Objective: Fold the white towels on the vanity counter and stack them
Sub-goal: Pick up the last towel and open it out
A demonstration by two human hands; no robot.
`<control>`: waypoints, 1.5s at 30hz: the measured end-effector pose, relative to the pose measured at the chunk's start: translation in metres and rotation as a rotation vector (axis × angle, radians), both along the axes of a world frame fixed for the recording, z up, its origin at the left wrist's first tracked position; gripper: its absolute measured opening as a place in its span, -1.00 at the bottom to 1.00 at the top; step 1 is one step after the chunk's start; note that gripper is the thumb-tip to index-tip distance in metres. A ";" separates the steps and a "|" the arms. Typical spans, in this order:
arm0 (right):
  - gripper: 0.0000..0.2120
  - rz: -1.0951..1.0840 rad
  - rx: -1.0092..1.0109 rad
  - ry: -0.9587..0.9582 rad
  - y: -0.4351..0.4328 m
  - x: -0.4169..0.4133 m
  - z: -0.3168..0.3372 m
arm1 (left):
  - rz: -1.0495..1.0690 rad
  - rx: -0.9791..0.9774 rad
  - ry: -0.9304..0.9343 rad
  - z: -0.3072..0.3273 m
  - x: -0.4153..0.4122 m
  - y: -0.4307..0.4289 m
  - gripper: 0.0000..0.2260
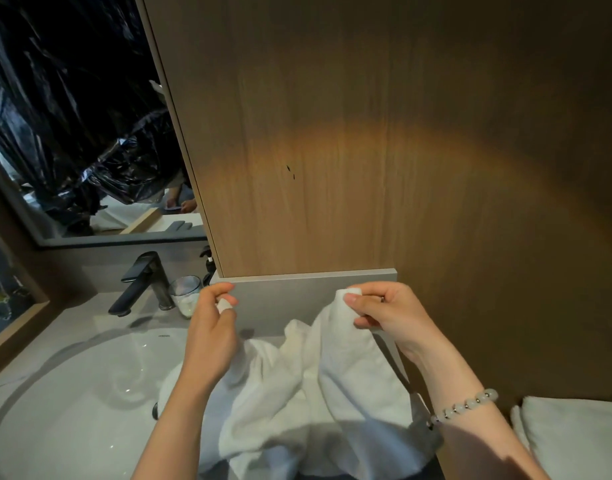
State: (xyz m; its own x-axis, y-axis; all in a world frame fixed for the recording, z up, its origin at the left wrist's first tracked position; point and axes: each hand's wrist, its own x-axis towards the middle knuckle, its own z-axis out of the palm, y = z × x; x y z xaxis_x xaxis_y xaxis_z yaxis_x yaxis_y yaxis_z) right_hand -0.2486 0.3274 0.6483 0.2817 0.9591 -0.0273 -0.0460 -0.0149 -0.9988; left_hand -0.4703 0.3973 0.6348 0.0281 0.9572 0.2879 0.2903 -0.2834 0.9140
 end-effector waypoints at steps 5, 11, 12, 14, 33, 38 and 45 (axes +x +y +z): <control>-0.88 -0.012 0.006 0.055 0.004 -0.017 -0.001 | -0.044 0.083 0.039 0.006 0.012 -0.011 -0.74; -0.88 -0.028 -0.003 0.028 0.004 -0.037 -0.002 | 0.030 0.063 -0.062 0.010 0.035 -0.024 -0.72; -0.93 -0.024 -0.005 0.003 0.004 -0.041 -0.004 | 0.026 0.057 -0.092 0.010 0.040 -0.026 -0.72; -0.90 -0.019 0.001 -0.041 0.005 -0.047 -0.005 | 0.012 0.050 -0.150 0.010 0.048 -0.031 -0.71; -0.71 -0.056 -0.064 0.131 0.001 -0.044 0.005 | -0.094 0.053 -0.178 0.006 0.073 -0.059 -0.62; -0.83 -0.081 -0.028 0.144 -0.001 -0.046 0.007 | -0.090 0.078 -0.096 0.009 0.075 -0.066 -0.52; -0.86 -0.115 0.083 0.124 -0.001 -0.039 0.012 | -0.207 -0.140 -0.301 0.002 0.080 -0.069 -0.62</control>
State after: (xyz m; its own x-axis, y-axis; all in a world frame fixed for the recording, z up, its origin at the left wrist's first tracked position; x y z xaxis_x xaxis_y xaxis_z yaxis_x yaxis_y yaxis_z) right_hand -0.2872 0.3268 0.6603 0.3889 0.9212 0.0092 -0.1657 0.0798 -0.9830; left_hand -0.3903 0.3285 0.6367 0.1585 0.9709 0.1798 -0.0472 -0.1744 0.9835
